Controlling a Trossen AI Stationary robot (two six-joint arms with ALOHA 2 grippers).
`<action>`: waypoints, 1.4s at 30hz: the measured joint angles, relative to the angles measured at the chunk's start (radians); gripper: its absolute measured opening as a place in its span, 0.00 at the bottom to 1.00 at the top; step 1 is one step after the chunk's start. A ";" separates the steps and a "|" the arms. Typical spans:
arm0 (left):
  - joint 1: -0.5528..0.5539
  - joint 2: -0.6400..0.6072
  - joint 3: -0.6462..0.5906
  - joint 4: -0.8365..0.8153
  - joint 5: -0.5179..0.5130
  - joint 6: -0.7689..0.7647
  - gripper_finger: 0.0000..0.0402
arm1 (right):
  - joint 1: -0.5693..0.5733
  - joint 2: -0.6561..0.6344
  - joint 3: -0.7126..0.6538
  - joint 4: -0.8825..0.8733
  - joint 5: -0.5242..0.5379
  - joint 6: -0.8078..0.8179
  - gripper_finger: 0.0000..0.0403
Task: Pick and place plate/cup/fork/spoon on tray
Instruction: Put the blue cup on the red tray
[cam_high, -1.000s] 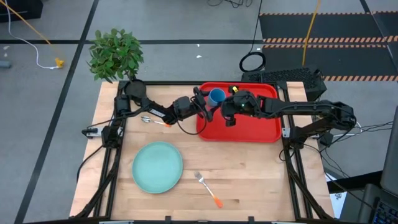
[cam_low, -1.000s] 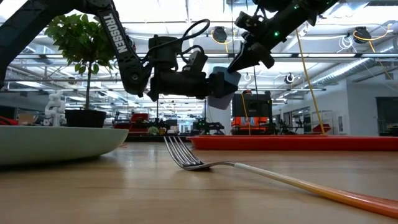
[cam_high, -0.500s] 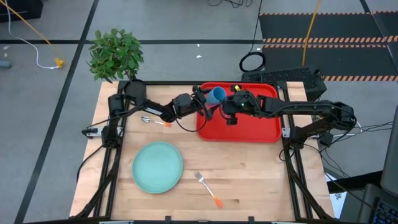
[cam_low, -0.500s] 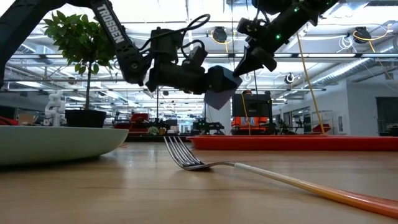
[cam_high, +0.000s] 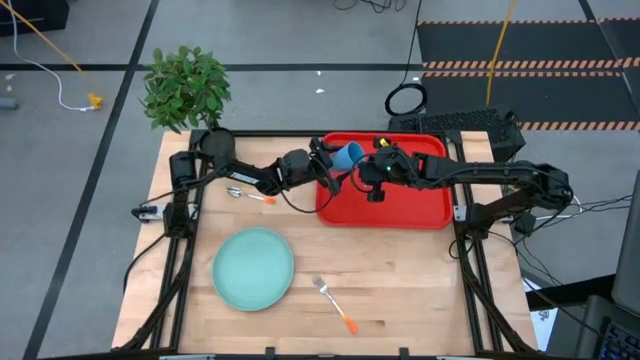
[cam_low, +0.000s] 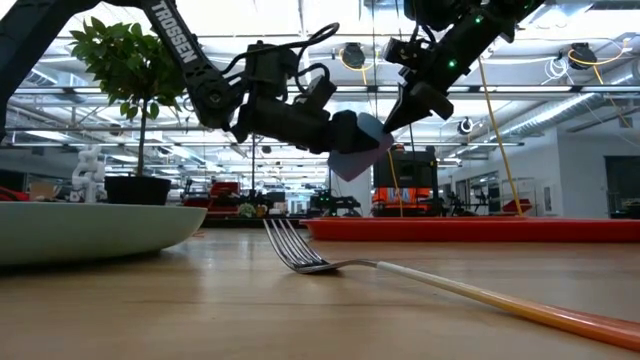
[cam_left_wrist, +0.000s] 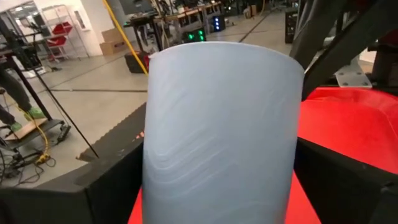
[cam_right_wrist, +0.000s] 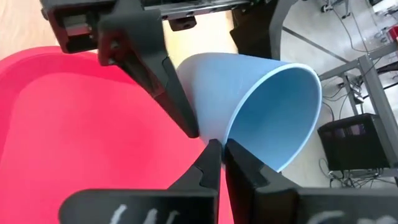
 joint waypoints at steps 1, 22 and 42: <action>0.000 0.000 0.000 0.000 0.006 0.001 0.91 | 0.000 0.000 0.000 0.000 -0.001 0.000 0.00; -0.001 -0.001 0.004 0.067 0.144 -0.052 0.82 | 0.037 -0.117 -0.003 0.059 -0.074 0.110 0.12; -0.007 0.003 0.000 0.299 0.266 -0.211 0.83 | 0.111 -0.502 -0.414 0.240 -0.032 0.369 0.57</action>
